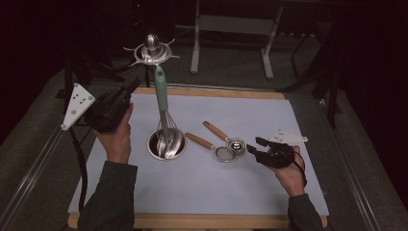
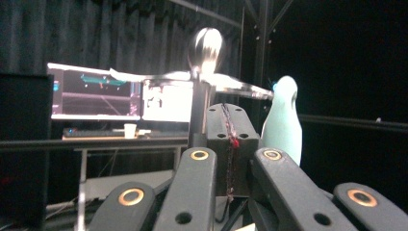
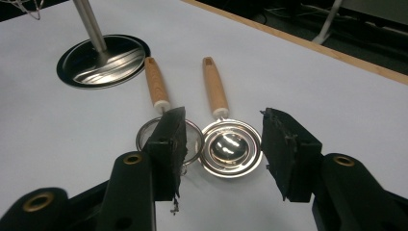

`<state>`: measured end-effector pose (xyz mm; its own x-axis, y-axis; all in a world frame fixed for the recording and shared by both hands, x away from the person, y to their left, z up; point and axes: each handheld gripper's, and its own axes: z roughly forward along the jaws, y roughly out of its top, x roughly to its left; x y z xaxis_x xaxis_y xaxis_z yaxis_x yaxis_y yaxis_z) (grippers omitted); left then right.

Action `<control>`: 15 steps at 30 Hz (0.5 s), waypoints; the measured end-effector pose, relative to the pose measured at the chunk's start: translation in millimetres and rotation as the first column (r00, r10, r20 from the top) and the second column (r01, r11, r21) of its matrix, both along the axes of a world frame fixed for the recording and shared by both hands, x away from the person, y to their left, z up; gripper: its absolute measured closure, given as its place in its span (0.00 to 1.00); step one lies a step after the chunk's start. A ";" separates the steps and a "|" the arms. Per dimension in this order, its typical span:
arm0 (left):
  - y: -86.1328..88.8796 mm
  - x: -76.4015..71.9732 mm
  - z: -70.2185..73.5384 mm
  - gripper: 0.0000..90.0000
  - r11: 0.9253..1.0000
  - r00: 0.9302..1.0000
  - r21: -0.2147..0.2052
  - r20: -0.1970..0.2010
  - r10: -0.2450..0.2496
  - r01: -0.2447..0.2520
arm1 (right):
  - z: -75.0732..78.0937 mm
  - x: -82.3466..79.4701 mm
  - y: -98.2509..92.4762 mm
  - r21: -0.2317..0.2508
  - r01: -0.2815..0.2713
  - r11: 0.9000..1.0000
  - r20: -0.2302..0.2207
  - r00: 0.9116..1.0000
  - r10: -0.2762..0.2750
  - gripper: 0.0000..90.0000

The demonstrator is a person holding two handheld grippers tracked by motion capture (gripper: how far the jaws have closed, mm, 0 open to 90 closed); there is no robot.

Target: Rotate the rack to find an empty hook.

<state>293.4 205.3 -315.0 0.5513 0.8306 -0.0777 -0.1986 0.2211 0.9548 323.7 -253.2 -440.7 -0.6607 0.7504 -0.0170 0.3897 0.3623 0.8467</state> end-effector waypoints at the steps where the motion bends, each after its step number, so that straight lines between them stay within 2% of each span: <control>1: -0.4 0.5 1.1 1.00 1.000 1.000 -0.012 0.011 -0.003 0.003 | -0.1 0.0 -0.2 -0.001 -0.002 1.000 0.002 1.000 0.002 0.56; 8: -1.0 5.0 6.1 1.00 1.000 1.000 -0.014 0.022 0.002 -0.001 | -2.1 0.8 -1.8 0.000 0.000 1.000 0.001 1.000 0.000 0.56; 11: -1.8 7.8 6.9 1.00 1.000 1.000 -0.022 0.022 0.006 -0.005 | -1.1 0.2 -1.2 0.020 -0.021 1.000 0.003 1.000 0.021 0.57; 15: -2.6 9.2 8.1 1.00 1.000 1.000 -0.026 0.025 0.011 -0.011 | 0.0 -0.7 -1.3 0.020 -0.027 0.999 0.010 1.000 0.027 0.56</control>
<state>302.6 202.7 -306.9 0.5441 0.8346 -0.0855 -0.2251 0.2434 0.9435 322.9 -254.5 -440.7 -0.6809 0.7323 -0.0082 0.3717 0.3552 0.8577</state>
